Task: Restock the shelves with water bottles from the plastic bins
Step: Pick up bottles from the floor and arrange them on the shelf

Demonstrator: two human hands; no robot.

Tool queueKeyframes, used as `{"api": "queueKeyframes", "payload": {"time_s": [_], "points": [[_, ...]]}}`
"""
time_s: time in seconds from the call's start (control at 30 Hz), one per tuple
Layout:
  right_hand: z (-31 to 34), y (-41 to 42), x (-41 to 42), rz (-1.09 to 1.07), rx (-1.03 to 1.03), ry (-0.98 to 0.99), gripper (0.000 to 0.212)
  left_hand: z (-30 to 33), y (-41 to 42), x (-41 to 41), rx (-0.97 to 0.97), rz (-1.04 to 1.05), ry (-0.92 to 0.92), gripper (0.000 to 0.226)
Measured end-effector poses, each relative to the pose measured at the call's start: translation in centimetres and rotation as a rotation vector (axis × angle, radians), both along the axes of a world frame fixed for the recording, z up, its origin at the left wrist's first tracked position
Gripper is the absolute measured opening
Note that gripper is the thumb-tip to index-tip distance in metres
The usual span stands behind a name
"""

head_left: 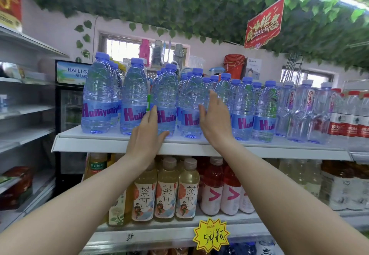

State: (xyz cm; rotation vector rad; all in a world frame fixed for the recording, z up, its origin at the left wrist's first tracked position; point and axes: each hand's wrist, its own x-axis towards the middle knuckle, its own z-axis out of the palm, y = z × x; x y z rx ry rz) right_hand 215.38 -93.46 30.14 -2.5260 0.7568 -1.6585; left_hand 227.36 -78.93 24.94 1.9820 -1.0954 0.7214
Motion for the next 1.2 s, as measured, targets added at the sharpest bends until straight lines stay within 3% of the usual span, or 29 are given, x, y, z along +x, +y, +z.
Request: {"api": "queueKeyframes", "payload": {"time_s": [0.1,0.27,0.4,0.83,1.2], "points": [[0.7,-1.2,-1.2,-0.216,-0.206,-0.107,0.053,-0.7,1.2,0.4,-0.083,0.019,-0.176,0.071],[0.6,-2.2,-1.7,-0.199,0.235,0.045,0.082,-0.7,1.9,1.6,-0.125,0.031,-0.307,0.063],[0.1,-2.5,-1.8,-0.157,0.34,0.076,0.091,-0.5,1.5,0.2,-0.001,0.005,-0.263,0.068],[0.4,-2.5,-1.8,-0.149,0.349,0.096,0.094,0.5,0.3,-0.7,0.022,0.09,-0.167,0.066],[-3.6,-0.2,-6.4,-0.173,0.134,0.272,0.061,-1.7,2.5,-4.7,0.028,0.047,-0.129,0.055]]}}
